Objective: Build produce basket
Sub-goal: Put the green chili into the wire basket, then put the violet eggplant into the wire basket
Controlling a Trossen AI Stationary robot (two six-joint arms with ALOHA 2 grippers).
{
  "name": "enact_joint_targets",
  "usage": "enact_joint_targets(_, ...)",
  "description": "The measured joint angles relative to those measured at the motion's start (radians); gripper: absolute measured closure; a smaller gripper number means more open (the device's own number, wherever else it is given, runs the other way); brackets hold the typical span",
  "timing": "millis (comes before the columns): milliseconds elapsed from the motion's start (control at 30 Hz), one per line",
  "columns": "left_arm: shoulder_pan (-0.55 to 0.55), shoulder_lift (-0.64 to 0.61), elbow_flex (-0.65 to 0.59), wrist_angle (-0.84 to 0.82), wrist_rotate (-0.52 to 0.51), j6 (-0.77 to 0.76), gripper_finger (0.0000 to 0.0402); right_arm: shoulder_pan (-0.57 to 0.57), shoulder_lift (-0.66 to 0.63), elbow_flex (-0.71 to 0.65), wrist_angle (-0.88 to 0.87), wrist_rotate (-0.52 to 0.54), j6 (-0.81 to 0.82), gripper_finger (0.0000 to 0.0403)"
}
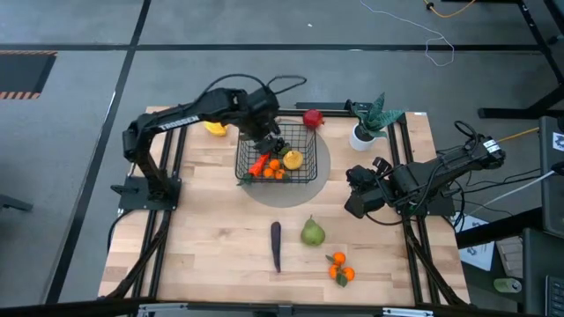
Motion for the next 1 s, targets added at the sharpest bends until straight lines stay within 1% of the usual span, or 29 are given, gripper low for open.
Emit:
enact_joint_targets(67, 0.006, 0.001, -0.051, 0.021, 0.006, 0.002, 0.0353, 0.000, 0.000, 0.000, 0.000, 0.000, -0.002, 0.0277)
enact_joint_targets(133, 0.006, 0.001, -0.112, 0.142, 0.026, 0.013, 0.0353, 0.000, 0.000, 0.000, 0.000, 0.001, -0.002, 0.0277)
enact_joint_targets(200, 0.006, 0.001, -0.177, 0.238, 0.079, 0.028, 0.0353, 0.000, 0.000, 0.000, 0.000, 0.001, -0.002, 0.0277)
enact_joint_targets(267, 0.006, 0.002, -0.228, 0.313, 0.126, 0.044, 0.0352, 0.000, 0.000, 0.000, 0.000, 0.001, 0.000, 0.0277)
enact_joint_targets(333, 0.005, 0.001, -0.262, 0.338, 0.130, 0.064, 0.0341, 0.000, 0.000, 0.000, 0.000, 0.000, 0.000, 0.0277)
enact_joint_targets(433, 0.002, 0.001, -0.288, 0.331, 0.114, 0.063, 0.0305, 0.000, 0.000, 0.000, 0.000, 0.000, -0.001, 0.0277)
enact_joint_targets(567, -0.006, 0.001, -0.293, 0.331, 0.110, 0.068, 0.0251, 0.000, 0.000, 0.000, 0.000, 0.001, -0.001, 0.0277)
enact_joint_targets(667, -0.018, 0.001, -0.293, 0.331, 0.114, 0.068, 0.0223, 0.000, 0.000, 0.000, 0.000, 0.001, -0.001, 0.0277)
enact_joint_targets(767, -0.031, 0.001, -0.293, 0.330, 0.112, 0.068, 0.0211, 0.000, 0.000, 0.000, 0.000, 0.001, 0.000, 0.0277)
enact_joint_targets(833, -0.040, 0.001, -0.293, 0.298, 0.113, 0.067, 0.0209, 0.000, 0.000, 0.000, 0.000, 0.000, 0.000, 0.0277)
enact_joint_targets(1000, -0.053, -0.029, -0.293, 0.060, 0.141, 0.068, 0.0210, 0.000, 0.000, 0.000, 0.000, 0.000, 0.000, 0.0277)
